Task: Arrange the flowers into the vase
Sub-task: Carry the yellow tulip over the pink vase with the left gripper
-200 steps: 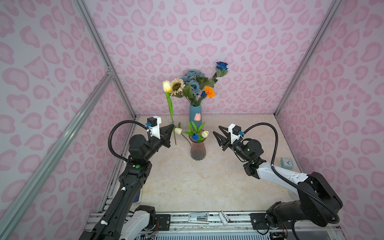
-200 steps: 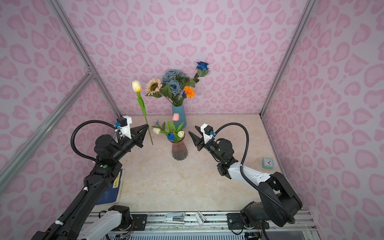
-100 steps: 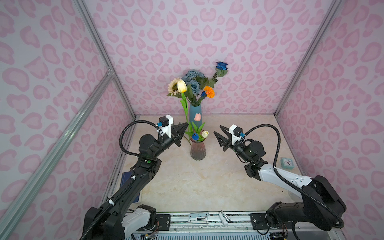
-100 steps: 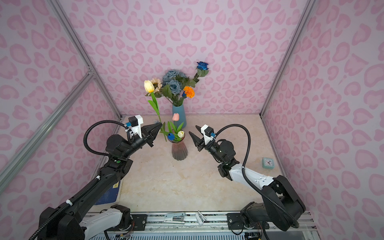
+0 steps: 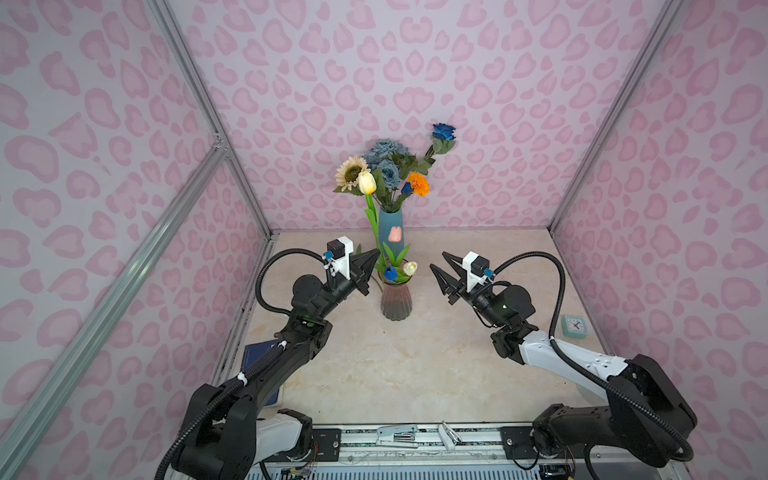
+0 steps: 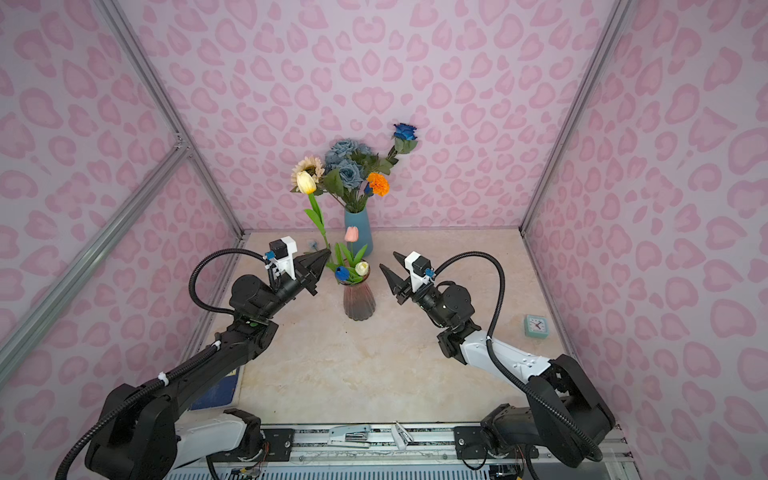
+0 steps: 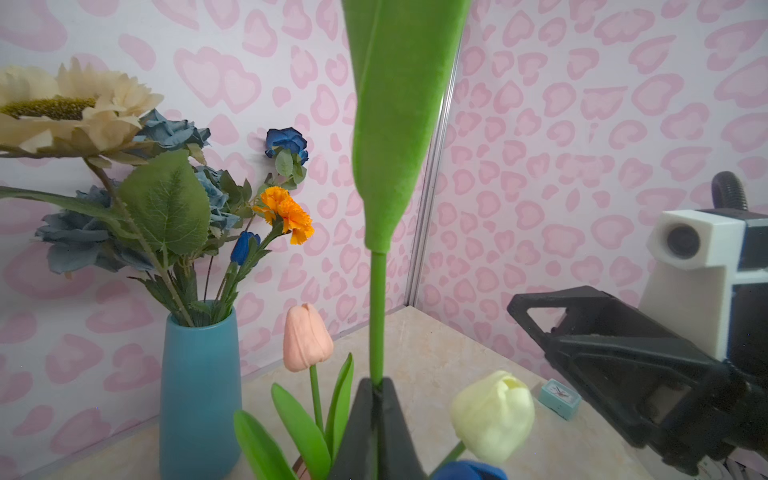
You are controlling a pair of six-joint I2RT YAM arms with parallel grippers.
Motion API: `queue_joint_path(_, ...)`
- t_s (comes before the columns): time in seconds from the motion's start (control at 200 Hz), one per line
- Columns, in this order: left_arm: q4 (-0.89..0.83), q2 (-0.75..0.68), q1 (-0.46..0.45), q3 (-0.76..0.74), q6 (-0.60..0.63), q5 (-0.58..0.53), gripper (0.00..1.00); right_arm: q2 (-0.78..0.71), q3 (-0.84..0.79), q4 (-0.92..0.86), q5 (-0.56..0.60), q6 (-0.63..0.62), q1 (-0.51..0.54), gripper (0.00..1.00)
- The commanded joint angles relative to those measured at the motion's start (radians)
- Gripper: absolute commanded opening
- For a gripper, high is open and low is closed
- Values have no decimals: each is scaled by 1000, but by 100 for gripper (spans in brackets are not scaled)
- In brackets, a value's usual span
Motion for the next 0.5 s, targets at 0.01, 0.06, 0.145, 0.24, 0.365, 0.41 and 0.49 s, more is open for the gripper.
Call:
queue_joint_path(0.01, 82, 8, -2, 18, 10, -6, 3, -7, -11, 33, 8, -8, 1, 48)
queue_joint_path(0.06, 85, 15, -2, 20, 16, -10, 3, -7, -12, 32, 8, -8, 1, 48)
queue_joint_path(0.145, 98, 33, -3, 20, 20, -20, 3, -6, -8, 35, 5, -7, 2, 48)
queue_joint_path(0.24, 118, 55, -3, 18, 20, -21, 3, -4, -5, 35, 0, -5, 1, 48)
queue_joint_path(0.365, 145, 79, -3, 5, 24, -37, 3, -5, -8, 40, -1, -7, 1, 48)
queue_joint_path(0.41, 153, 86, -2, -2, 27, -40, 3, -8, -8, 40, 1, -7, 2, 48)
queue_joint_path(0.49, 169, 96, -4, -16, 29, -49, 3, -13, -14, 40, 1, -11, 1, 48)
